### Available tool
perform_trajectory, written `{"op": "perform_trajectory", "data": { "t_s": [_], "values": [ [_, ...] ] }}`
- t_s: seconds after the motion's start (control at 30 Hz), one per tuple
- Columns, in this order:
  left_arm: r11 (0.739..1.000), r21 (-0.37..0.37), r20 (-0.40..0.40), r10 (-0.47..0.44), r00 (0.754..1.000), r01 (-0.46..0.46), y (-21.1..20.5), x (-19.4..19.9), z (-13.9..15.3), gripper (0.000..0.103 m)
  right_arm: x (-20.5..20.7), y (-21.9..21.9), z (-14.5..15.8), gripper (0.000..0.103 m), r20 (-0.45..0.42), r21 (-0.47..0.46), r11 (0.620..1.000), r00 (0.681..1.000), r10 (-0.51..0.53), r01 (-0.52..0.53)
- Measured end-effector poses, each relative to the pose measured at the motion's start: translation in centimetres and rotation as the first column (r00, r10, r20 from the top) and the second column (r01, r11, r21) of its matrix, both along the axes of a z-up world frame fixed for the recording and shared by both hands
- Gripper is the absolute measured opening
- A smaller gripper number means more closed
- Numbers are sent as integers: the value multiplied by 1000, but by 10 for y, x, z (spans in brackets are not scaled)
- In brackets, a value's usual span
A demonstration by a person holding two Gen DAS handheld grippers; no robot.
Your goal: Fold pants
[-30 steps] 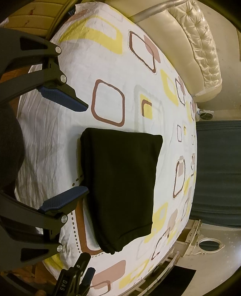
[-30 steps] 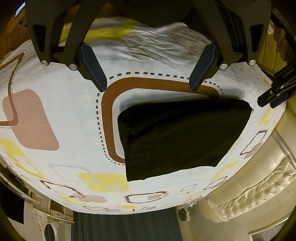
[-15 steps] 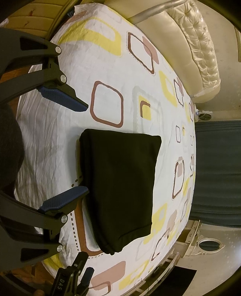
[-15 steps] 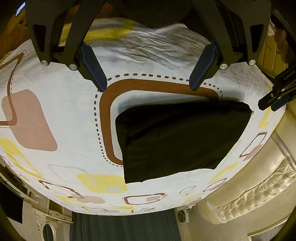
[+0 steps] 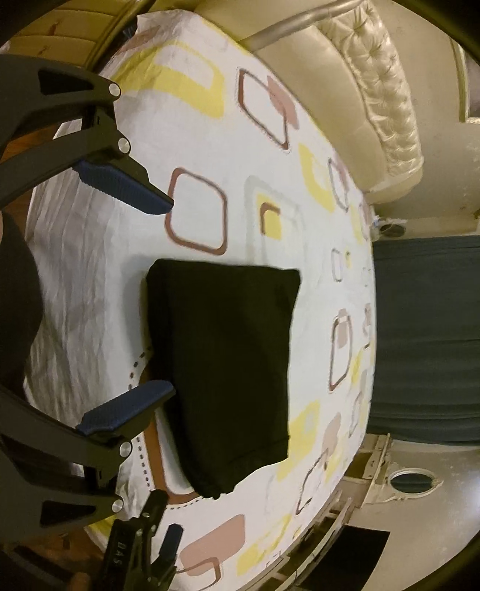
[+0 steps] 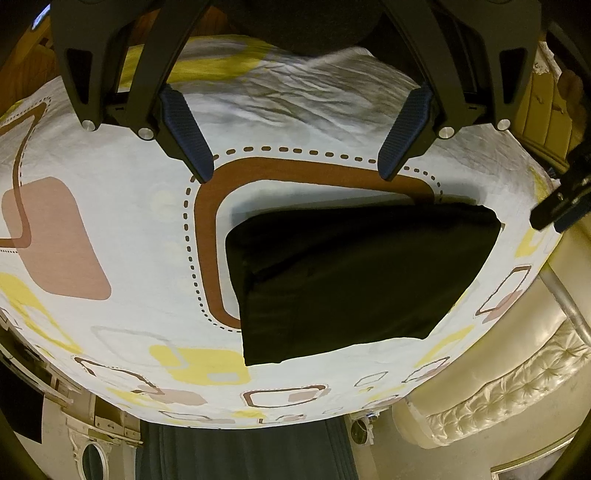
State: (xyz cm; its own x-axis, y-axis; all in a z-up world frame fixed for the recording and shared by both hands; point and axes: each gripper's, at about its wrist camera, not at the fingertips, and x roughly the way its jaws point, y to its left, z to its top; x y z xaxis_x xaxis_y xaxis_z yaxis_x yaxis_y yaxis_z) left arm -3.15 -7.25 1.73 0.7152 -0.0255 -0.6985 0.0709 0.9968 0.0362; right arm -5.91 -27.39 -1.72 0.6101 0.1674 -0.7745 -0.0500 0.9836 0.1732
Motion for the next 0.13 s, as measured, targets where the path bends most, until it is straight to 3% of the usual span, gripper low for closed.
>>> {"op": "perform_trajectory", "data": {
  "t_s": [0.13],
  "values": [
    [999, 44, -7, 24, 1000, -24, -4, 0, -5, 90, 0, -3, 2, 90, 4, 5, 1000, 1000, -7, 7]
  ]
}}
